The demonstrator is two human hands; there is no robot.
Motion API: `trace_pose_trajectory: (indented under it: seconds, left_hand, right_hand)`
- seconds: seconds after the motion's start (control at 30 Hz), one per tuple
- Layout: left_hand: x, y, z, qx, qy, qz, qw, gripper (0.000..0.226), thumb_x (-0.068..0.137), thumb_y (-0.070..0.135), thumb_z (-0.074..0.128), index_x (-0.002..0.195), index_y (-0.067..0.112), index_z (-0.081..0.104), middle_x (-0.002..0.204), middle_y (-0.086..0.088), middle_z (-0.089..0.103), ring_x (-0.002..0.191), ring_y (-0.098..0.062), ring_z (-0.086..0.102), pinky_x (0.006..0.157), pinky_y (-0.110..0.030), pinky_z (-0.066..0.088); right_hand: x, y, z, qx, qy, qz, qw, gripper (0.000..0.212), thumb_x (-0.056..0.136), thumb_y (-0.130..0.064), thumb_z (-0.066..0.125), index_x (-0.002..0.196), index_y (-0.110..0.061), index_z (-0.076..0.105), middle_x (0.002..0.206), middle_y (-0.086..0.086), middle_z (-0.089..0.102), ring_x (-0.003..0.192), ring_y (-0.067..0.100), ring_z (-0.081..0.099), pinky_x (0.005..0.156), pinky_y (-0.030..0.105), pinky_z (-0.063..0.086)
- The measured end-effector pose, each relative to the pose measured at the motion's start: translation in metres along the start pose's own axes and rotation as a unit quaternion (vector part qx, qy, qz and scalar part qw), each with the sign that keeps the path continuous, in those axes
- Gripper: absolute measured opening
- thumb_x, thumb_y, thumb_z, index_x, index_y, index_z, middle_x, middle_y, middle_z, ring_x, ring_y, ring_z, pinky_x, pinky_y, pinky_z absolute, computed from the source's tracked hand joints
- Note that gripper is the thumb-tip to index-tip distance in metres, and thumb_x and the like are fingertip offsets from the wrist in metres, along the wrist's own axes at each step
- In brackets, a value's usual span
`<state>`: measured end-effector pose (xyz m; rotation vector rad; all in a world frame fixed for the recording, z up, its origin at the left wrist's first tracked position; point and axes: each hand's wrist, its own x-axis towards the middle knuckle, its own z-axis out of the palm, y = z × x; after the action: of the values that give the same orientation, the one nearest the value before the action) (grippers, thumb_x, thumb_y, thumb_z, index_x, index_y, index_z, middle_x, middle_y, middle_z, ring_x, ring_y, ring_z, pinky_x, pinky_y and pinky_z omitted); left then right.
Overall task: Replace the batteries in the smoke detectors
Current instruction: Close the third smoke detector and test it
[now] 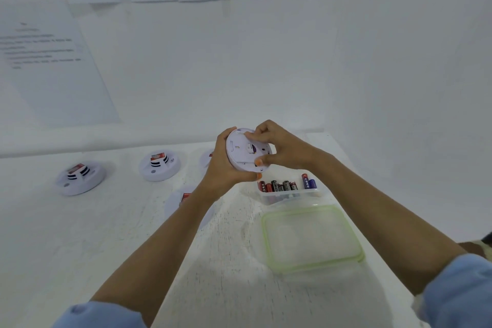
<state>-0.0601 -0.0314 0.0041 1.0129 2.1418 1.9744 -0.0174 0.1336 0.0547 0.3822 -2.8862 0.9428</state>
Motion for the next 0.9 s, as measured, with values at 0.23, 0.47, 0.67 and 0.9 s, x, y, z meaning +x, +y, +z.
trace_pose_trajectory:
  seconds: [0.23,0.47,0.67,0.9]
  left_hand:
    - [-0.007,0.011,-0.008,0.067,0.005,0.055,0.996,0.074,0.047,0.006,0.082,0.104,0.035,0.045,0.099,0.031,0.060,0.094,0.013,0.056,0.075,-0.005,0.045]
    - [-0.017,0.016,-0.023,0.278,0.071,0.105,0.952,0.099,0.047,0.033,0.081,0.133,0.007,0.038,0.123,-0.002,0.047,0.106,-0.010,0.044,0.088,-0.022,0.040]
    - [-0.030,0.011,-0.056,0.272,0.035,0.106,0.956,0.107,0.050,0.030,0.087,0.139,0.019,0.028,0.120,0.002,0.043,0.111,-0.016,0.044,0.090,-0.023,0.038]
    - [-0.067,0.005,-0.153,-0.094,0.005,-0.175,0.980,0.068,0.081,0.024,0.068,0.132,0.044,0.027,0.132,-0.003,0.045,0.112,-0.022,0.056,0.080,-0.025,0.051]
  right_hand:
    - [-0.007,-0.017,0.010,0.035,0.000,0.023,0.999,0.062,0.085,-0.024,0.065,0.139,-0.014,0.039,0.127,0.005,0.037,0.119,0.016,0.037,0.098,0.018,0.030]
    - [-0.011,-0.061,0.037,0.196,0.095,0.030,0.976,0.060,0.079,-0.024,0.072,0.131,-0.016,0.043,0.117,-0.007,0.051,0.098,0.007,0.055,0.073,0.012,0.049]
    - [0.005,-0.072,0.075,0.393,0.162,0.093,0.900,0.058,0.078,0.001,0.067,0.127,-0.014,0.041,0.116,0.006,0.054,0.101,0.020,0.057,0.076,0.030,0.054]
    - [0.038,-0.113,0.124,0.671,0.157,0.138,0.711,0.051,0.085,0.009,0.047,0.123,-0.023,0.039,0.108,0.007,0.055,0.090,0.024,0.059,0.065,0.033,0.055]
